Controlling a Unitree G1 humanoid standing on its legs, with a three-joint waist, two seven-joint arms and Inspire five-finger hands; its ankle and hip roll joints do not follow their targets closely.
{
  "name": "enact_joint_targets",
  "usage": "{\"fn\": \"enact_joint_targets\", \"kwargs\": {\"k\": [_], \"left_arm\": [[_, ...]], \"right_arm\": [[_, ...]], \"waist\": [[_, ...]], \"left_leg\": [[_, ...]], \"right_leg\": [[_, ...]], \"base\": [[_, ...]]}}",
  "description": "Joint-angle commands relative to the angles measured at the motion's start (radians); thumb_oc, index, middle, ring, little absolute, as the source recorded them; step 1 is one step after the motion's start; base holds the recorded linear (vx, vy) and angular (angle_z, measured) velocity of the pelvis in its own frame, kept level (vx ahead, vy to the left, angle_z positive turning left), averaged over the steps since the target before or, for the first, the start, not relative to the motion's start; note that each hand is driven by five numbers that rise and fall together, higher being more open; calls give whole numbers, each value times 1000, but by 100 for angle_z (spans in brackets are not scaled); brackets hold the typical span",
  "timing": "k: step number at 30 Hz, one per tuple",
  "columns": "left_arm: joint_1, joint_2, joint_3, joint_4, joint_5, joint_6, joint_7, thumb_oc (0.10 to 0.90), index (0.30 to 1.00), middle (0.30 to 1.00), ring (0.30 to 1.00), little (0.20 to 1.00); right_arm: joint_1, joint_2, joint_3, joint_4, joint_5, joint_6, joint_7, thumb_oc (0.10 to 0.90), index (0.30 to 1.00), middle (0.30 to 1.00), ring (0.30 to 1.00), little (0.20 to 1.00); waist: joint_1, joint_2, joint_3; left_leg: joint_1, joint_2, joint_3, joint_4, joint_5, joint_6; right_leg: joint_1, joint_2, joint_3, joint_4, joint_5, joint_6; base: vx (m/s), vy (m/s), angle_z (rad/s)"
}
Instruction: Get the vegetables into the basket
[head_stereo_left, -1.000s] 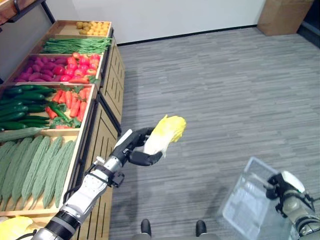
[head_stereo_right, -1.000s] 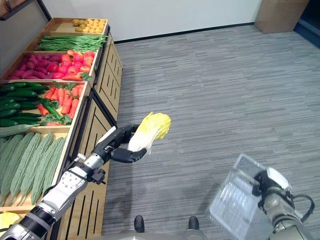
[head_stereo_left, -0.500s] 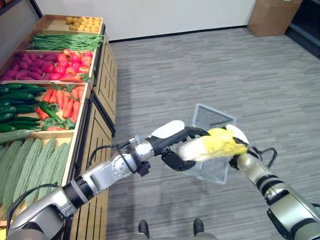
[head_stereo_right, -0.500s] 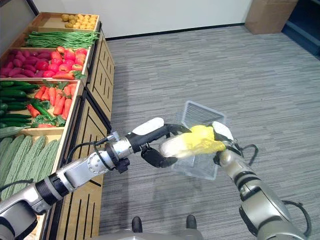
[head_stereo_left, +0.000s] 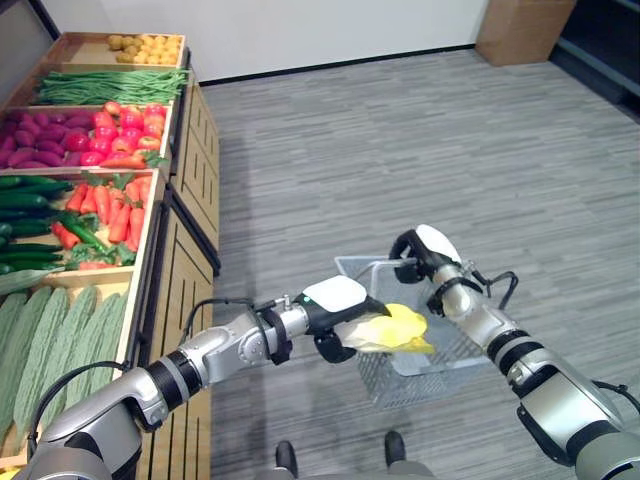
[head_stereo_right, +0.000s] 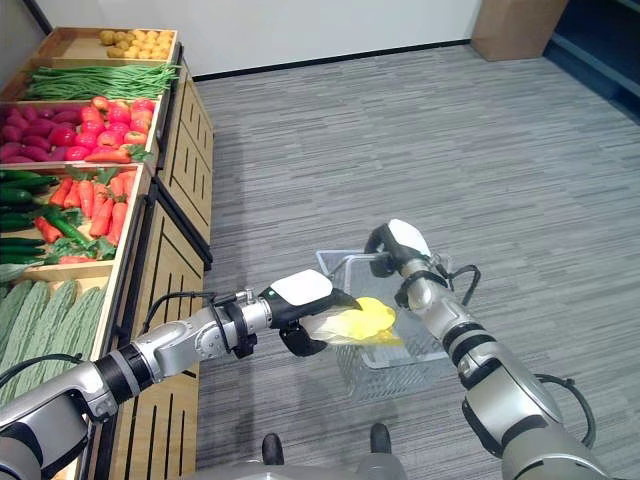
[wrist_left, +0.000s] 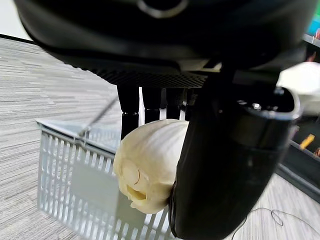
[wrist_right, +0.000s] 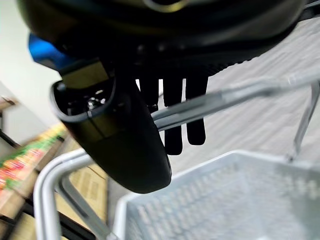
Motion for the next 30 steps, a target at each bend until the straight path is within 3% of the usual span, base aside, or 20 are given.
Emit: {"fn": "enact_joint_targets", "kwargs": {"k": [1, 6, 19, 29, 30], "left_arm": [[-53, -44, 39, 12, 41, -52, 94, 400, 300, 300, 300, 300], [-23, -65, 60, 9, 71, -42, 99, 400, 300, 300, 300, 300], [-70, -170, 43, 31, 123, -7, 126, 400, 300, 300, 300, 300], [-53, -250, 30, 231, 297, 81, 161, 400, 300, 300, 300, 300], [-31, -253, 32, 302, 383, 110, 162, 400, 300, 300, 300, 300]], "right_arm": [[-176, 6, -48, -126, 96, -112, -78, 400, 300, 300, 300, 300], [-140, -1, -40, -241, 94, -115, -38, 400, 300, 300, 300, 300], [-174, 53, 21, -248, -29, -80, -30, 400, 300, 300, 300, 300], [-149, 81, 9, -335, -36, -69, -28, 400, 300, 300, 300, 300], [-137, 67, 0, -367, -33, -70, -23, 400, 300, 300, 300, 300]], "waist": [[17, -50, -68], [11, -57, -74], [9, -66, -80], [7, -65, -80], [7, -68, -81]], "left_leg": [[8, 2, -18, 1, -67, -8], [13, 4, -12, 1, -70, -8], [7, 1, -21, 1, -74, -4], [4, -1, -27, 1, -75, 0], [4, -1, -25, 1, -76, 0]], "right_leg": [[-16, -18, -29, -1, -6, 51], [-12, -18, -25, -1, -6, 52], [-8, -22, -33, -1, -6, 53], [-7, -25, -37, -1, -5, 52], [-6, -25, -37, -1, -7, 51]], "base": [[0, 0, 0], [5, -2, -3], [0, 0, 0], [0, 0, 0], [0, 0, 0]]}}
